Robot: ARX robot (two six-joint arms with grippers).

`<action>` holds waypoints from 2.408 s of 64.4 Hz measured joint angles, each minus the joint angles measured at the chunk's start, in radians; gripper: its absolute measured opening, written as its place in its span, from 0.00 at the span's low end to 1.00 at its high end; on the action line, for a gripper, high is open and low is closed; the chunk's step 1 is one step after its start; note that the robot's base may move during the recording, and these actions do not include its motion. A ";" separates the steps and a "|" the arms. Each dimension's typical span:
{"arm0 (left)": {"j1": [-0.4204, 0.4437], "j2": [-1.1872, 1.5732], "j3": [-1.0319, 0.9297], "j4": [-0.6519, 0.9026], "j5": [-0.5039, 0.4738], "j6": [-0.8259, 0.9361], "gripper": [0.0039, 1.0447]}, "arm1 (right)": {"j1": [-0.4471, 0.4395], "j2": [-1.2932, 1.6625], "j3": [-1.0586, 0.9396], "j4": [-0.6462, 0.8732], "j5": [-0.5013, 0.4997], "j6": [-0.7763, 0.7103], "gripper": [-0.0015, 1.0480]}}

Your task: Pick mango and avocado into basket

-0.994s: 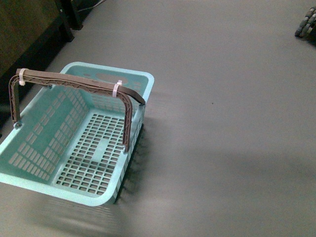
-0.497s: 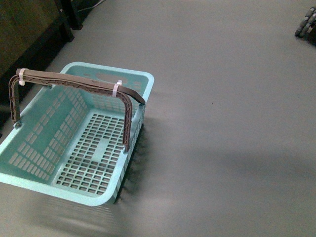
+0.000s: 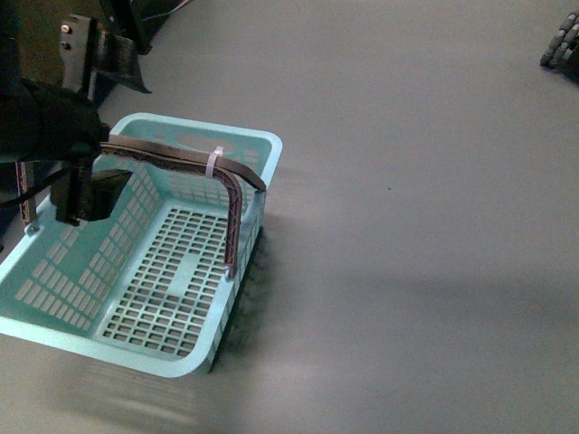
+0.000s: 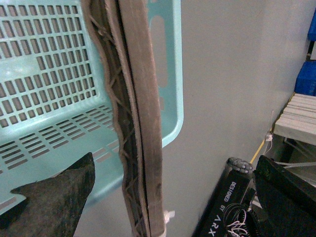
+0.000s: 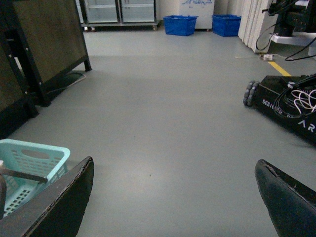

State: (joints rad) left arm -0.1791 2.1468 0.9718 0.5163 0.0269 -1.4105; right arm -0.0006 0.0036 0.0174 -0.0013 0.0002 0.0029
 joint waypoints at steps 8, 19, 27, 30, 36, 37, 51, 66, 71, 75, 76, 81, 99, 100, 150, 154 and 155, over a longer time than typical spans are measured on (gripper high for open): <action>0.003 0.067 0.076 -0.012 -0.006 0.006 0.92 | 0.000 0.000 0.000 0.000 0.000 0.000 0.92; 0.011 0.135 0.144 -0.029 -0.021 0.023 0.92 | 0.000 0.000 0.000 0.000 0.000 0.000 0.92; 0.013 0.173 0.177 -0.053 -0.039 0.039 0.82 | 0.000 0.000 0.000 0.000 0.000 0.000 0.92; 0.013 0.184 0.182 -0.060 -0.050 0.041 0.70 | 0.000 0.000 0.000 0.000 0.000 0.000 0.92; 0.013 0.193 0.185 -0.079 -0.065 0.044 0.47 | 0.000 0.000 0.000 0.000 0.000 0.000 0.92; 0.013 0.193 0.185 -0.081 -0.067 0.044 0.44 | 0.000 0.000 0.000 0.000 0.000 0.000 0.92; 0.019 0.154 0.138 -0.068 -0.047 -0.013 0.14 | 0.000 0.000 0.000 0.000 0.000 0.000 0.92; 0.058 -0.162 -0.106 -0.063 -0.021 -0.059 0.14 | 0.000 0.000 0.000 0.000 0.000 0.000 0.92; 0.079 -0.321 -0.182 -0.114 -0.012 -0.061 0.14 | 0.000 0.000 0.000 0.000 0.000 0.000 0.92; 0.101 -0.459 -0.232 -0.175 0.000 -0.061 0.14 | 0.000 0.000 0.000 0.000 0.000 0.000 0.92; 0.105 -0.483 -0.239 -0.186 0.002 -0.061 0.14 | 0.000 0.000 0.000 0.000 0.000 0.000 0.92; 0.134 -0.645 -0.276 -0.273 0.015 -0.066 0.14 | 0.000 0.000 0.000 0.000 0.000 0.000 0.92; 0.237 -1.137 -0.294 -0.637 0.064 -0.072 0.14 | 0.000 0.000 0.000 0.000 0.000 0.000 0.92; 0.243 -1.163 -0.291 -0.664 0.070 -0.072 0.14 | 0.000 0.000 0.000 0.000 0.000 0.000 0.92; 0.257 -1.321 -0.247 -0.846 0.130 -0.021 0.14 | 0.000 0.000 0.000 0.000 0.000 0.000 0.92; 0.257 -1.320 -0.247 -0.846 0.130 -0.021 0.14 | 0.000 0.000 0.000 0.000 0.000 0.000 0.92; 0.257 -1.320 -0.247 -0.846 0.130 -0.020 0.14 | 0.000 0.000 0.000 0.000 0.000 0.000 0.92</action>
State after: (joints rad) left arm 0.0780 0.8265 0.7250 -0.3298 0.1566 -1.4307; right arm -0.0006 0.0036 0.0174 -0.0017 0.0002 0.0029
